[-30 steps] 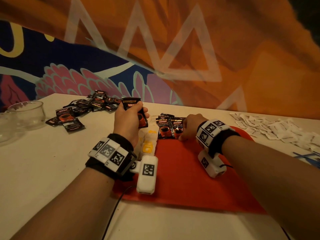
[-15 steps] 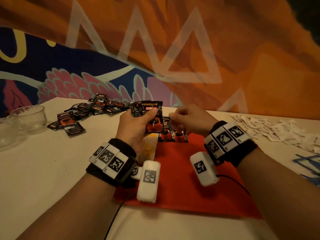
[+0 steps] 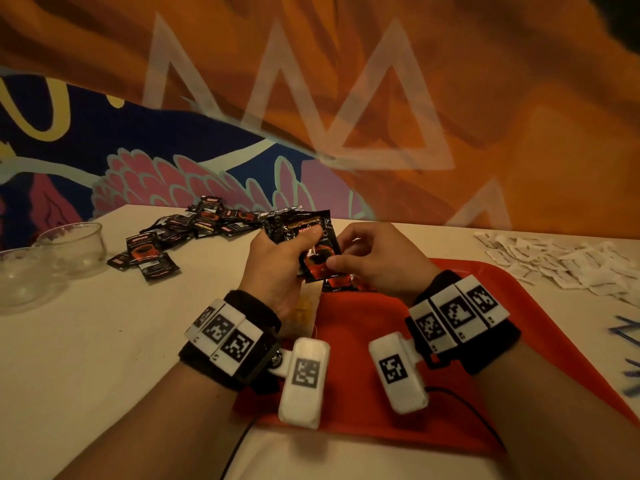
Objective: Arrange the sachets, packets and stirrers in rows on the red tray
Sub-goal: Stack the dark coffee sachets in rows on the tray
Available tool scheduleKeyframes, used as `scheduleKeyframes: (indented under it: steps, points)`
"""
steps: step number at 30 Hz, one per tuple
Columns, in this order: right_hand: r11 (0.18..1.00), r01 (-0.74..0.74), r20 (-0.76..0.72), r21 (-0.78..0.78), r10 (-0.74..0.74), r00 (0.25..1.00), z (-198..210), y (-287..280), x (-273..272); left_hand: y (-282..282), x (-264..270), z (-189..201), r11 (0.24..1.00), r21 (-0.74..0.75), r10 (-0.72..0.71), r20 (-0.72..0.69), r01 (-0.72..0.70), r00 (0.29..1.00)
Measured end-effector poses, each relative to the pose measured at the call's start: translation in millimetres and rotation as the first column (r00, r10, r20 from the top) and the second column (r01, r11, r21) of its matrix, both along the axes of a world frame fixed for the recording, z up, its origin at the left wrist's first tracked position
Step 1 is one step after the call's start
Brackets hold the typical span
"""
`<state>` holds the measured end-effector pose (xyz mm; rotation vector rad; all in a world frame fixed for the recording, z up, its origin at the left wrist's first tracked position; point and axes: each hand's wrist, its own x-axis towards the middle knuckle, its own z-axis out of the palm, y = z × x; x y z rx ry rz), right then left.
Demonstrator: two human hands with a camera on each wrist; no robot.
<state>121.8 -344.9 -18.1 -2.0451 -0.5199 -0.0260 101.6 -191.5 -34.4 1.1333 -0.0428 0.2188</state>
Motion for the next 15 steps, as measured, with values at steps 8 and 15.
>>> scheduleKeyframes:
  steps: [8,15]
  points:
    - [0.999,0.000,0.066,-0.045,0.003,0.998,-4.7,-1.3,2.0,1.1,3.0,0.1,0.999,-0.011,0.042,-0.009,-0.042,0.999]
    - [0.994,0.091,0.085,0.065,-0.097,0.992,-2.6,-10.0,7.9,4.3,0.1,5.9,0.998,-0.054,0.013,0.043,-0.011,0.999]
